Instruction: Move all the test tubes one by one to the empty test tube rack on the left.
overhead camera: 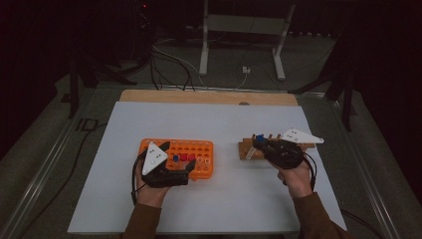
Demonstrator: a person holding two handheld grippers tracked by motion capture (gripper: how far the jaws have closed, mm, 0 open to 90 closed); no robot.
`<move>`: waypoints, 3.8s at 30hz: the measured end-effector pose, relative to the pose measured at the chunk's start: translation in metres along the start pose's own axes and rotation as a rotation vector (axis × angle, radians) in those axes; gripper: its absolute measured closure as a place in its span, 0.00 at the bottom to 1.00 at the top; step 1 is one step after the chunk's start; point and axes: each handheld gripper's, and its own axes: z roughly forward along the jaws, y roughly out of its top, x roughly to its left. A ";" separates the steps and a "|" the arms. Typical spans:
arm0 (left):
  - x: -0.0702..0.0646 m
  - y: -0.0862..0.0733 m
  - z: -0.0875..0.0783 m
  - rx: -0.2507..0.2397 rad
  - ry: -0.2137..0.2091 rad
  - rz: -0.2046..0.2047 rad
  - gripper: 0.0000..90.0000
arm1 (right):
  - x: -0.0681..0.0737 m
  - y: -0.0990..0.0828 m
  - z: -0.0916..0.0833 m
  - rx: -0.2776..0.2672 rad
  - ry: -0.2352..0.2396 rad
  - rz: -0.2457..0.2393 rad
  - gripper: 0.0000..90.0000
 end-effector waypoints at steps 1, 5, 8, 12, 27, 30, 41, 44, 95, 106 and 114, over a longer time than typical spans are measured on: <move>-0.005 0.002 0.004 -0.001 -0.011 -0.001 0.04 | 0.001 0.000 0.000 0.001 0.003 -0.002 0.85; -0.019 0.006 0.018 0.006 -0.043 0.014 0.07 | 0.006 0.001 0.001 0.006 0.019 -0.007 0.85; -0.031 0.008 0.031 0.012 -0.075 0.016 0.09 | 0.010 0.001 0.002 0.013 0.028 -0.010 0.85; -0.043 0.010 0.045 0.028 -0.111 0.024 0.14 | 0.015 0.001 0.003 0.019 0.044 -0.012 0.85; -0.067 0.004 0.074 0.098 -0.152 0.049 0.25 | 0.032 0.000 0.012 0.043 0.091 -0.035 0.85; -0.070 0.004 0.077 0.109 -0.150 0.057 0.32 | 0.034 0.000 0.014 0.048 0.098 -0.040 0.85; -0.078 0.003 0.083 0.111 -0.168 0.082 0.53 | 0.039 -0.002 0.017 0.059 0.125 -0.035 0.85; -0.080 0.002 0.085 0.113 -0.183 0.086 0.59 | 0.040 -0.003 0.018 0.060 0.130 -0.033 0.85; -0.019 0.022 0.047 0.026 -0.118 0.004 0.86 | -0.004 -0.018 -0.014 -0.030 -0.070 -0.017 0.01; 0.004 0.025 0.026 -0.006 -0.057 0.004 0.86 | -0.018 -0.028 -0.029 -0.033 -0.118 0.013 0.01; 0.021 0.023 0.009 -0.025 -0.004 -0.001 0.86 | -0.022 -0.031 -0.034 -0.038 -0.140 0.018 0.01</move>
